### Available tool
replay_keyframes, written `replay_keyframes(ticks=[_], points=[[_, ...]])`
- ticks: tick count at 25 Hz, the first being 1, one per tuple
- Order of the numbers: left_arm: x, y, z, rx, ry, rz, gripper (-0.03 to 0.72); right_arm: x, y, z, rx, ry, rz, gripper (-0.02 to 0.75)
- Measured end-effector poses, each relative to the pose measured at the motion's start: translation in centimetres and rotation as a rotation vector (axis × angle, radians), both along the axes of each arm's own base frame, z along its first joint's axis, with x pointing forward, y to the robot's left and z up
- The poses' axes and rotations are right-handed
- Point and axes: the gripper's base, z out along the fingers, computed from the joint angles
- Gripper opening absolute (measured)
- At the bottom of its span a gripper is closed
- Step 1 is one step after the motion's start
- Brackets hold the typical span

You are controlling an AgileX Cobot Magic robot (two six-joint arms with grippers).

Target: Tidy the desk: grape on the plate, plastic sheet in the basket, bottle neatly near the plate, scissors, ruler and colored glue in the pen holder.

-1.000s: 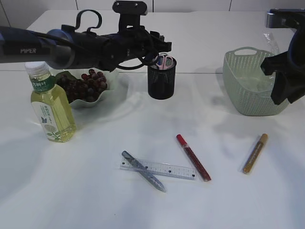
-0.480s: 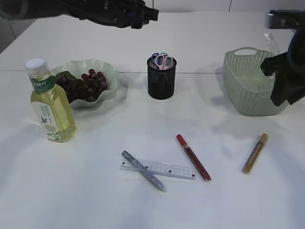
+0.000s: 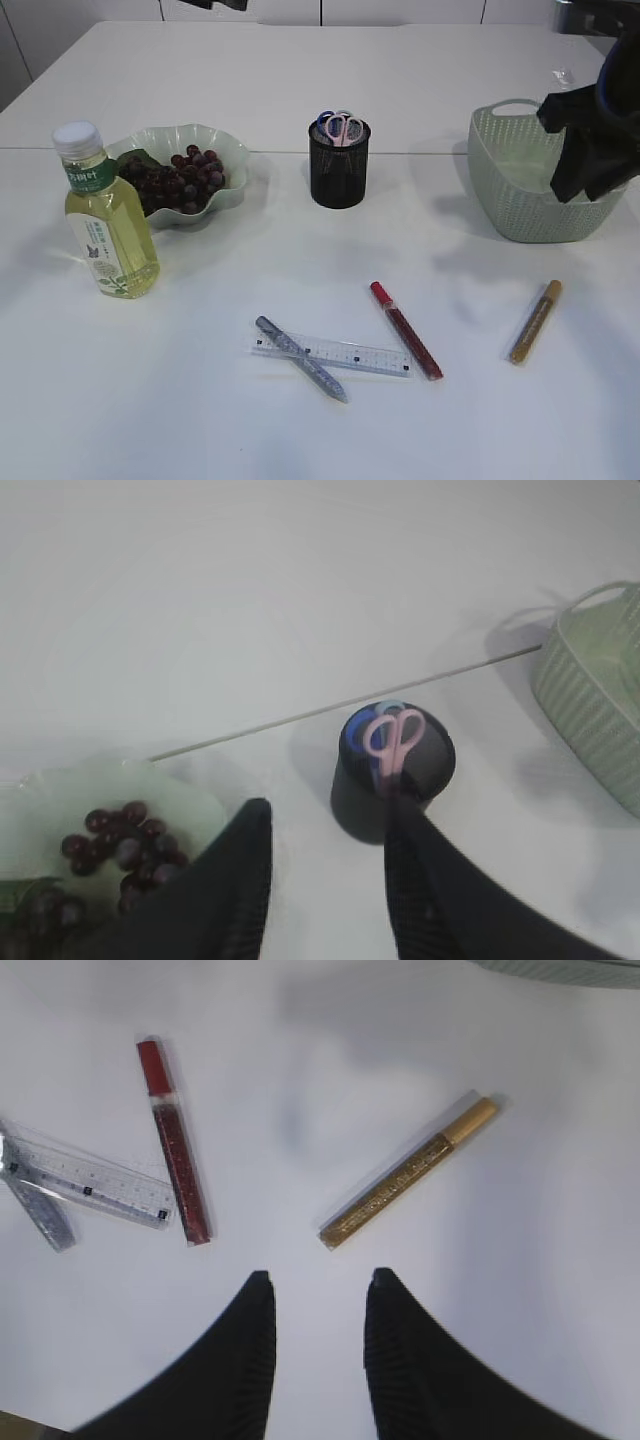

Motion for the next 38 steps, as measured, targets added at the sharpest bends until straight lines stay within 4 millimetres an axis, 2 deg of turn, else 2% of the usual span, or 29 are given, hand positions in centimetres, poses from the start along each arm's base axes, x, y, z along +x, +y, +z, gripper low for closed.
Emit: replay_keyframes(ticks=[5, 13, 19, 23, 29, 35, 38], points=[[-2.4, 1.4, 2.3, 0.031, 0.063, 0.011, 0.343, -0.1, 0.5, 0.0, 0.003, -0.003, 0.034, 0.239], [-6.1, 3.3, 4.9, 0.082, 0.169, 0.026, 0.372, -1.0, 4.5, 0.0, -0.016, -0.022, 0.26, 0.239], [-7.9, 4.3, 5.2, 0.124, 0.301, 0.057, 0.403, -1.6, 6.4, 0.0, -0.028, -0.037, 0.391, 0.246], [-8.6, 4.9, 5.2, 0.171, 0.347, 0.074, 0.406, -1.8, 6.9, 0.0, -0.029, -0.047, 0.452, 0.291], [-10.5, 6.0, 7.5, 0.157, 0.292, 0.084, 0.41, -1.8, 6.9, 0.0, -0.027, -0.055, 0.493, 0.329], [-12.8, 7.2, 9.9, 0.096, 0.234, 0.11, 0.411, -1.5, 7.5, -0.6, 0.011, -0.043, 0.549, 0.476], [-14.4, 7.9, 11.4, 0.063, 0.196, 0.11, 0.411, -1.2, 8.1, -1.3, 0.06, -0.034, 0.599, 0.513]])
